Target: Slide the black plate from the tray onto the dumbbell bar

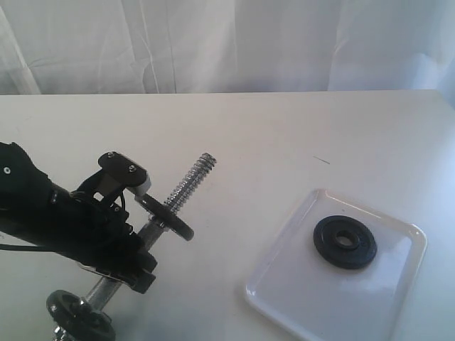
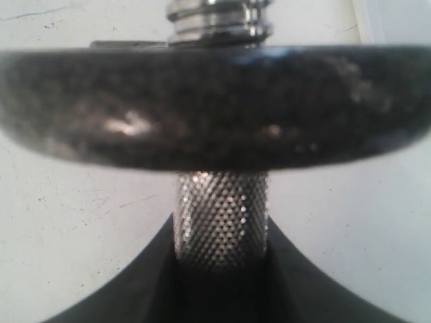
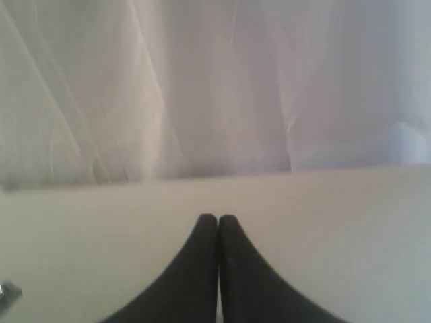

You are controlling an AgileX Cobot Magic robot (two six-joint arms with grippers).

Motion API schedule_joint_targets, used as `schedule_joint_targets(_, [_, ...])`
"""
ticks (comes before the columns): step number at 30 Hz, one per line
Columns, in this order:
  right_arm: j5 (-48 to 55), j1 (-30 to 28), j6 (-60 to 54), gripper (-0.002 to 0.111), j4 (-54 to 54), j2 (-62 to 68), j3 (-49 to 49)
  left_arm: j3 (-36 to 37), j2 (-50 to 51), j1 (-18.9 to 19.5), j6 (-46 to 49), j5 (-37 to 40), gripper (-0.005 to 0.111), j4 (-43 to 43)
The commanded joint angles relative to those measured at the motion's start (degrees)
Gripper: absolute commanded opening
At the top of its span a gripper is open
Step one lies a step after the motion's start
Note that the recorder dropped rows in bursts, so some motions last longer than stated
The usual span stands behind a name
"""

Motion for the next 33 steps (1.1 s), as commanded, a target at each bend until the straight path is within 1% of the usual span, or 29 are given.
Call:
schedule_joint_targets(1, [25.34,2.89,-8.38,0.000,-1.08,15.88,-14.70,-1.80,-3.02,-0.03,0.13,-2.30,0.000,-3.33])
schedule_joint_targets(3, [34.00,4.65,-8.43,0.000,-1.08,22.45,-19.99,-1.80,-3.02,-0.03,0.13,-2.30,0.000,-3.33])
schedule_joint_targets(5, [37.22,6.50,-9.71,0.000,-1.08,27.11,-22.71,-1.80,-3.02,-0.03,0.13,-2.30,0.000,-3.33])
schedule_joint_targets(9, [36.96,10.37,-11.95,0.000,-1.08,33.22,-23.58,-1.80,-3.02,-0.03,0.13,-2.30,0.000,-3.33])
schedule_joint_targets(12, [36.04,12.29,-13.28,0.000,-1.08,35.50,-23.58,-1.80,-3.02,-0.03,0.13,-2.30,0.000,-3.33])
schedule_joint_targets(17, [35.73,12.60,-12.47,0.000,-1.17,36.79,-23.58,-1.80,-3.02,-0.03,0.13,-2.30,0.000,-3.33])
schedule_joint_targets(20, [37.17,12.49,-10.72,0.000,-4.39,38.99,-24.12,-1.80,-3.02,-0.03,0.13,-2.30,0.000,-3.33])
schedule_joint_targets(22, [39.42,12.49,-8.48,0.000,-7.09,41.99,-25.51,-1.80,-3.02,-0.03,0.13,-2.30,0.000,-3.33])
schedule_joint_targets(27, [48.94,12.49,-8.00,0.000,-6.87,51.62,-30.57,-1.80,-3.02,-0.03,0.13,-2.30,0.000,-3.33])
schedule_joint_targets(30, [49.73,12.49,-7.82,0.000,-6.87,54.88,-30.99,-1.80,-3.02,-0.03,0.13,-2.30,0.000,-3.33])
schedule_joint_targets(32, [49.63,12.49,-6.95,0.002,-6.75,56.12,-30.99,-1.80,-3.02,-0.03,0.13,-2.30,0.000,-3.33])
schedule_joint_targets(33, [49.39,12.49,-6.50,0.005,-6.75,56.56,-30.99,-1.80,-3.02,-0.03,0.13,-2.30,0.000,-3.33])
